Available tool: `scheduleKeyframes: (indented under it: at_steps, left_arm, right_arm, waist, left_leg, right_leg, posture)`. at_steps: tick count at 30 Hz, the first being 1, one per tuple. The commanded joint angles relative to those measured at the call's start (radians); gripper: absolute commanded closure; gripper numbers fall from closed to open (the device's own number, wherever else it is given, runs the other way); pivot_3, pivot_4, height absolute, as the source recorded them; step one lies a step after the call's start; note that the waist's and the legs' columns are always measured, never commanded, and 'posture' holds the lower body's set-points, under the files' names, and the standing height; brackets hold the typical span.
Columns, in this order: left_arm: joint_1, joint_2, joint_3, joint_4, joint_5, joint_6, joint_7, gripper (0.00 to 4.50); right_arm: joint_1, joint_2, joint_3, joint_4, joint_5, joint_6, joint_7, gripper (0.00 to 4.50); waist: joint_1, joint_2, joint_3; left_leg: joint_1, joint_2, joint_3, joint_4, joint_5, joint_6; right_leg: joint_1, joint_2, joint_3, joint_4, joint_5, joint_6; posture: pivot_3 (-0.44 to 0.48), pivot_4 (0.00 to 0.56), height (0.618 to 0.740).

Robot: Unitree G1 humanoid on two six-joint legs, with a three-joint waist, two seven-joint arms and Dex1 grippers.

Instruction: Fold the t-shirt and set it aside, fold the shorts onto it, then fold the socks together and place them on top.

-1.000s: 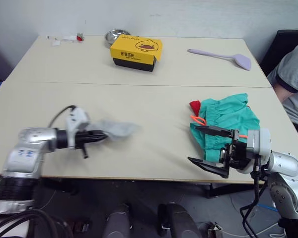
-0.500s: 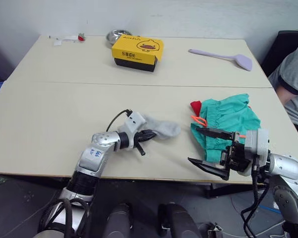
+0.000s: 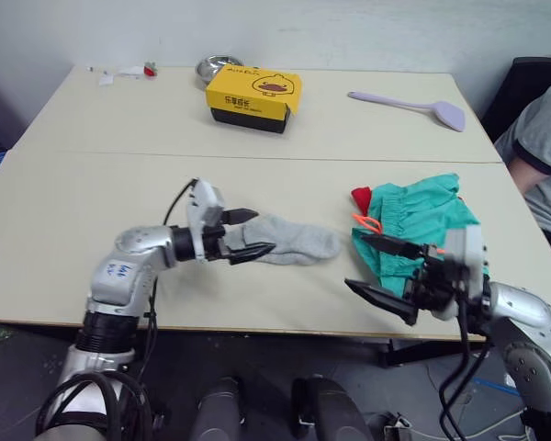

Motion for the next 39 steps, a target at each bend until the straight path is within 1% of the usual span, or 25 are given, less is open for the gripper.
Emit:
scheduleKeyframes:
  at_steps: [1,6,11,16,22,28,31,32,33,34,36,38,39]
  left_arm:
    - [-0.069,0.062,0.048,0.174,0.022,-0.045,-0.032,0.05]
    - [-0.124,0.068,-0.010,0.289,0.062,-0.088,-0.080,0.02]
    - [-0.156,0.044,-0.069,0.363,0.127,-0.167,-0.101,0.02]
    - [-0.164,0.005,-0.091,0.396,0.162,-0.235,-0.103,0.02]
    - [-0.191,-0.034,-0.110,0.454,0.193,-0.278,-0.095,0.02]
    - [-0.218,-0.057,-0.113,0.515,0.226,-0.293,-0.077,0.02]
    - [-0.229,-0.063,-0.114,0.530,0.239,-0.294,-0.071,0.60]
    - [-0.230,-0.066,-0.112,0.530,0.238,-0.293,-0.074,0.95]
    - [-0.231,-0.069,-0.110,0.529,0.236,-0.295,-0.079,1.25]
    - [-0.232,-0.070,-0.108,0.529,0.234,-0.296,-0.084,1.59]
    - [-0.231,-0.070,-0.107,0.528,0.235,-0.298,-0.089,2.21]
    - [-0.229,-0.070,-0.105,0.527,0.236,-0.299,-0.092,2.92]
    - [-0.228,-0.069,-0.103,0.527,0.236,-0.301,-0.093,3.17]
  right_arm:
    - [-0.092,0.028,0.071,0.010,0.021,0.225,-0.203,0.00]
    - [-0.219,0.085,0.133,0.058,-0.020,0.421,-0.395,0.00]
    - [-0.321,0.150,0.172,0.101,-0.095,0.520,-0.527,0.00]
    - [-0.320,0.151,0.166,0.075,-0.107,0.574,-0.535,0.00]
    - [-0.327,0.156,0.159,0.064,-0.131,0.600,-0.543,0.00]
    - [-0.339,0.210,0.145,0.094,-0.128,0.626,-0.563,0.00]
    - [-0.348,0.209,0.153,0.115,-0.140,0.623,-0.544,0.00]
    - [-0.355,0.205,0.156,0.128,-0.145,0.616,-0.535,0.29]
    - [-0.362,0.204,0.156,0.140,-0.151,0.606,-0.527,0.41]
    - [-0.373,0.205,0.154,0.150,-0.152,0.604,-0.520,0.66]
    - [-0.382,0.207,0.151,0.156,-0.155,0.602,-0.509,1.31]
    - [-0.385,0.207,0.149,0.155,-0.157,0.604,-0.501,2.10]
    - [-0.386,0.208,0.147,0.155,-0.158,0.604,-0.498,2.40]
  waist:
    - [-0.002,0.000,0.000]
    - [0.003,0.000,0.000]
    - [0.001,0.000,0.000]
    - [0.000,0.000,0.000]
    - [-0.006,0.000,0.000]
    - [-0.009,0.000,0.000]
    - [-0.011,0.000,0.000]
    - [-0.011,0.000,0.000]
    - [-0.011,0.000,0.000]
    - [-0.012,0.000,0.000]
    - [-0.015,0.000,0.000]
    - [-0.020,0.000,0.000]
    - [-0.021,0.000,0.000]
  left_leg:
    - [0.000,0.000,0.000,0.000,0.000,0.000]
    - [-0.002,0.000,0.000,-0.001,-0.001,0.000]
    - [-0.004,-0.001,0.000,0.000,-0.001,0.001]
    - [-0.004,-0.001,0.000,0.000,-0.002,0.002]
    - [-0.003,-0.001,0.001,0.000,-0.002,0.002]
    - [-0.003,-0.001,0.001,0.000,-0.002,0.002]
    - [-0.003,-0.001,0.001,0.000,-0.002,0.002]
    - [-0.004,-0.001,0.001,0.000,-0.002,0.002]
    - [-0.004,-0.001,0.001,0.000,-0.002,0.002]
    - [-0.004,-0.001,0.001,0.000,-0.002,0.002]
    - [-0.003,-0.001,0.001,0.000,-0.002,0.002]
    - [-0.003,-0.001,0.001,0.000,-0.002,0.002]
    - [-0.003,-0.001,0.001,0.000,-0.002,0.002]
  right_leg:
    - [0.000,0.000,0.000,0.000,0.000,0.000]
    - [-0.001,-0.001,-0.001,-0.001,-0.001,-0.001]
    - [-0.002,-0.002,-0.001,-0.002,0.000,-0.001]
    - [-0.002,-0.002,-0.001,-0.002,0.000,-0.001]
    - [-0.002,-0.001,-0.002,-0.001,0.000,0.000]
    - [-0.002,-0.001,-0.002,-0.001,0.000,0.000]
    - [-0.002,-0.001,-0.002,-0.001,-0.001,0.000]
    - [-0.002,-0.001,-0.002,-0.002,0.000,0.001]
    - [-0.002,-0.001,-0.002,-0.002,0.000,0.001]
    - [-0.002,-0.001,-0.002,-0.002,0.000,0.001]
    - [-0.002,-0.001,-0.002,-0.001,0.000,0.001]
    - [-0.002,-0.001,-0.002,-0.001,-0.001,0.001]
    - [-0.002,-0.001,-0.002,-0.002,-0.001,0.001]
  posture:
    - [0.000,0.150,0.740]
    - [0.000,0.150,0.740]
    - [0.000,0.150,0.740]
    - [0.000,0.150,0.740]
    - [0.000,0.150,0.740]
    - [0.000,0.150,0.740]
    - [0.000,0.150,0.740]
    - [0.000,0.150,0.740]
    - [0.000,0.150,0.740]
    - [0.000,0.150,0.740]
    - [0.000,0.150,0.740]
    - [0.000,0.150,0.740]
    - [0.000,0.150,0.740]
